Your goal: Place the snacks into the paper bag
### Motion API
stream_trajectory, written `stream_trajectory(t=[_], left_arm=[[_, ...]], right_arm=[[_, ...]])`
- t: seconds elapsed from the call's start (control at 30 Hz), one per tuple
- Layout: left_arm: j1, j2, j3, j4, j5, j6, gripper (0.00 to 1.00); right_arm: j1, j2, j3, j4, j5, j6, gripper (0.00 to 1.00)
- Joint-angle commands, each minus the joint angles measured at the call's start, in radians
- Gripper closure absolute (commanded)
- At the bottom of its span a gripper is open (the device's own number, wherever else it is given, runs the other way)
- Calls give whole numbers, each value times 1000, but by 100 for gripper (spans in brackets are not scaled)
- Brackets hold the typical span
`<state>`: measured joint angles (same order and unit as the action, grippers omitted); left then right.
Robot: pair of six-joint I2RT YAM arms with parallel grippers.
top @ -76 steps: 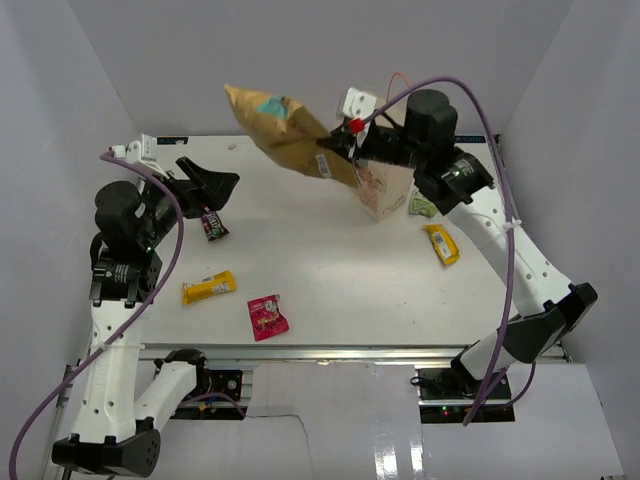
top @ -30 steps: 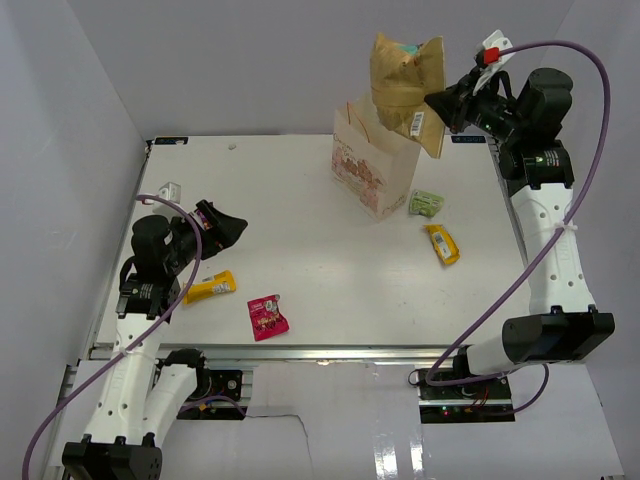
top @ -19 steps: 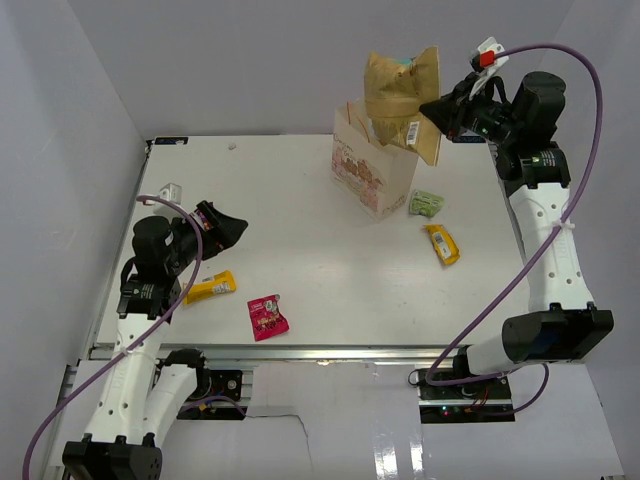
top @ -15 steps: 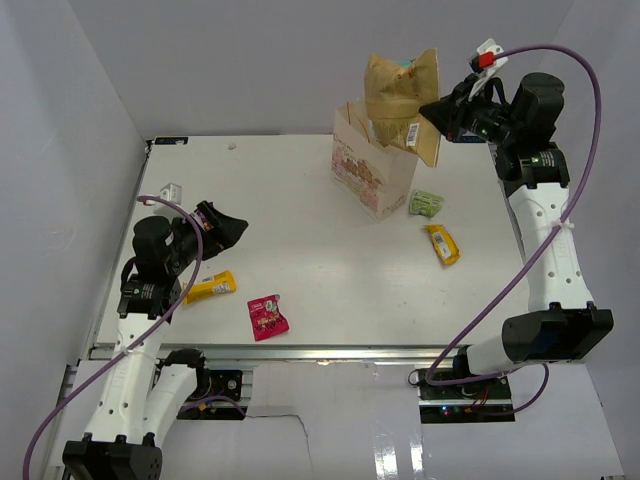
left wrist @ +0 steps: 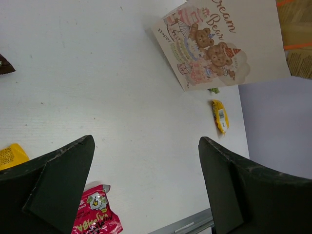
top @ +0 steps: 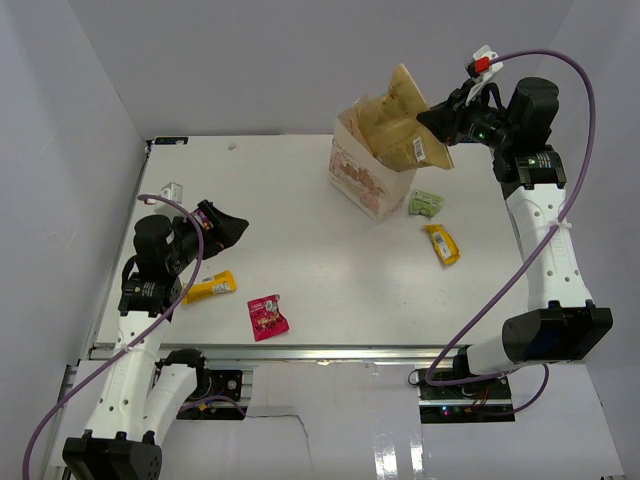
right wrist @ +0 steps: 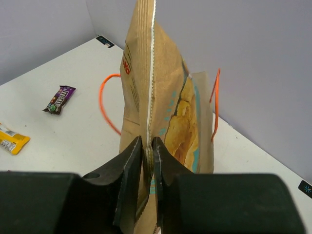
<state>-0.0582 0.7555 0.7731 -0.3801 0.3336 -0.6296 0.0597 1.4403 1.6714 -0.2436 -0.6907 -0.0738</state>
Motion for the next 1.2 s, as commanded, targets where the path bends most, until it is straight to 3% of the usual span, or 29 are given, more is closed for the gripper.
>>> stream_trajectory(t=[0.0,0.4,0.57,0.67,0.73,0.8,1.0,1.17], left_arm=[[1,-4,-9,27,13,-2,2],[1,27,-11,46,33,-10,2],[1,41,-12,43,38,-19,2],[0,62,-9,11,27,-44,2],[0,83,0,-64,-17,-80,2],[0,125,5,-176,-79,-126,2],[1,278,-18,-290,-249,-275,2],[-2,445,29,-249,-182,-256,2]], right_arm=[[-4,-38,19,63,-3,6,78],[-6,32,69,96,5,45,73],[-9,71,125,31,-78,-36,69],[-9,88,185,-120,-73,-154,59],[-24,98,209,-267,32,-187,46],[-47,85,157,-321,77,-207,36],[-127,6,-223,-439,287,-337,14],[-133,64,-453,-482,515,-351,12]])
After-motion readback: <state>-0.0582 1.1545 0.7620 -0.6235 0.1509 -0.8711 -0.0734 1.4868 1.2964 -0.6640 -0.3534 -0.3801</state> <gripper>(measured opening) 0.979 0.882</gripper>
